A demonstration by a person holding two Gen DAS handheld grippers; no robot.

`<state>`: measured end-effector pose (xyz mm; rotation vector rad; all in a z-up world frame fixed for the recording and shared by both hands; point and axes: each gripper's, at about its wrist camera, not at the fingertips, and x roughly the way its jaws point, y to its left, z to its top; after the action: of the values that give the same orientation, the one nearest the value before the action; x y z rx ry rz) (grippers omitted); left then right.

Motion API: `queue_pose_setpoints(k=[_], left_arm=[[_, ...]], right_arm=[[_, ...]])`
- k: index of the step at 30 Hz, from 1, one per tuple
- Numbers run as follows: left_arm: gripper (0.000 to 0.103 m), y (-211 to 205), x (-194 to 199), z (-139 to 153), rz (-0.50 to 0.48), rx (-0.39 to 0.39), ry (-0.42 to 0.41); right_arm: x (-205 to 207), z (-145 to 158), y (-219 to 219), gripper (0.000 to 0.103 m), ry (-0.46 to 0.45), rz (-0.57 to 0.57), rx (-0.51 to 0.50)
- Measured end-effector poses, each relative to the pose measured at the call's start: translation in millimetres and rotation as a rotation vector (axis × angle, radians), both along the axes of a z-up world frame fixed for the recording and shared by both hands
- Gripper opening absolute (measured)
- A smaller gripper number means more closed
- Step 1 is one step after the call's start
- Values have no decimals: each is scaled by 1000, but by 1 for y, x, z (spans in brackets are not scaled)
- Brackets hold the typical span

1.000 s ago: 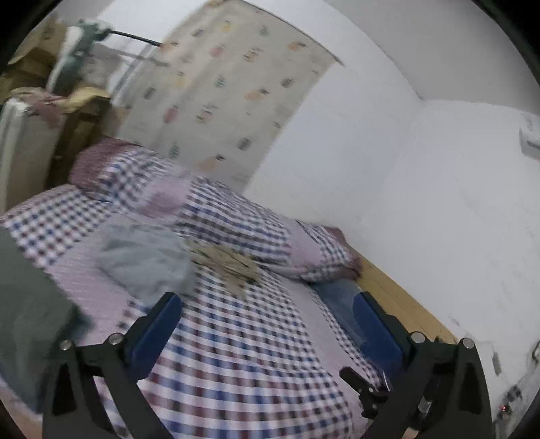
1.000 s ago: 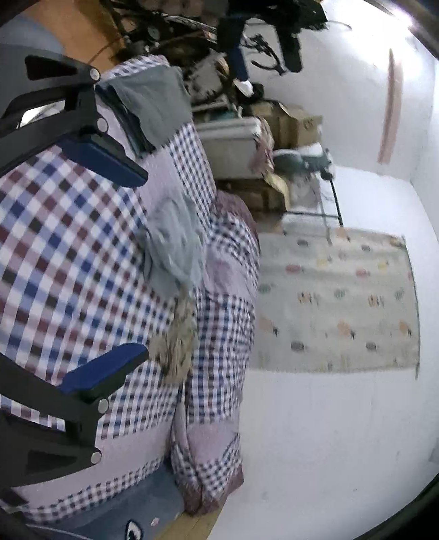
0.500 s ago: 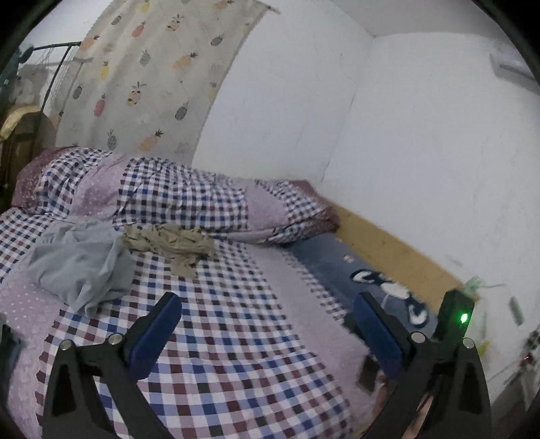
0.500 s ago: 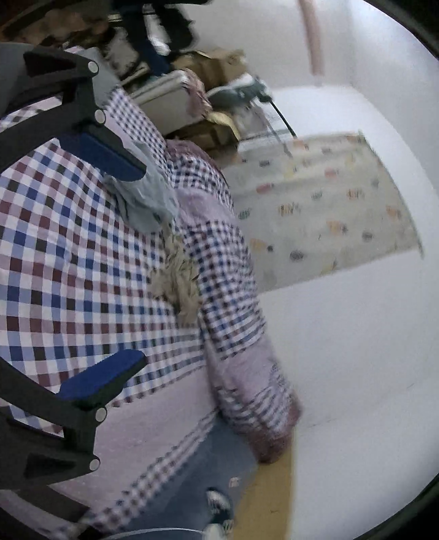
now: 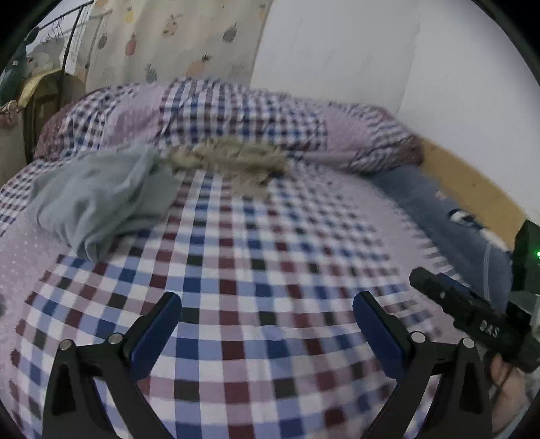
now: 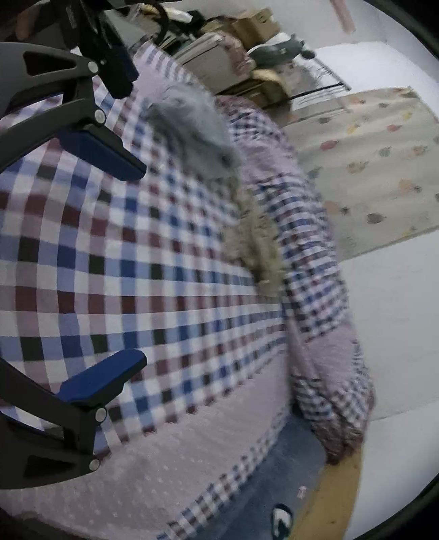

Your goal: Fold clothes

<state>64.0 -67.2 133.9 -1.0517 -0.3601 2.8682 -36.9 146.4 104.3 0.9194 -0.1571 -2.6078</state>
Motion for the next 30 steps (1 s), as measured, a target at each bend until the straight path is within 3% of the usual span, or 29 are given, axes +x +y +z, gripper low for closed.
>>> queue_pose_setpoints(k=[5, 11, 16, 21, 30], left_arm=[[102, 5, -38, -52, 11, -23, -66], [102, 0, -58, -94, 43, -13, -143], [102, 8, -71, -96, 18, -47, -170], [103, 24, -84, -105, 10, -147, -213], [103, 25, -83, -108, 14, -169, -211]], right_arm=[[-34, -68, -15, 102, -143, -17, 70], [-51, -94, -24, 102, -155, -1, 171], [-67, -111, -30, 102, -224, 7, 183], [-68, -115, -34, 102, -224, -13, 207], [-68, -121, -28, 103, -240, -15, 181]])
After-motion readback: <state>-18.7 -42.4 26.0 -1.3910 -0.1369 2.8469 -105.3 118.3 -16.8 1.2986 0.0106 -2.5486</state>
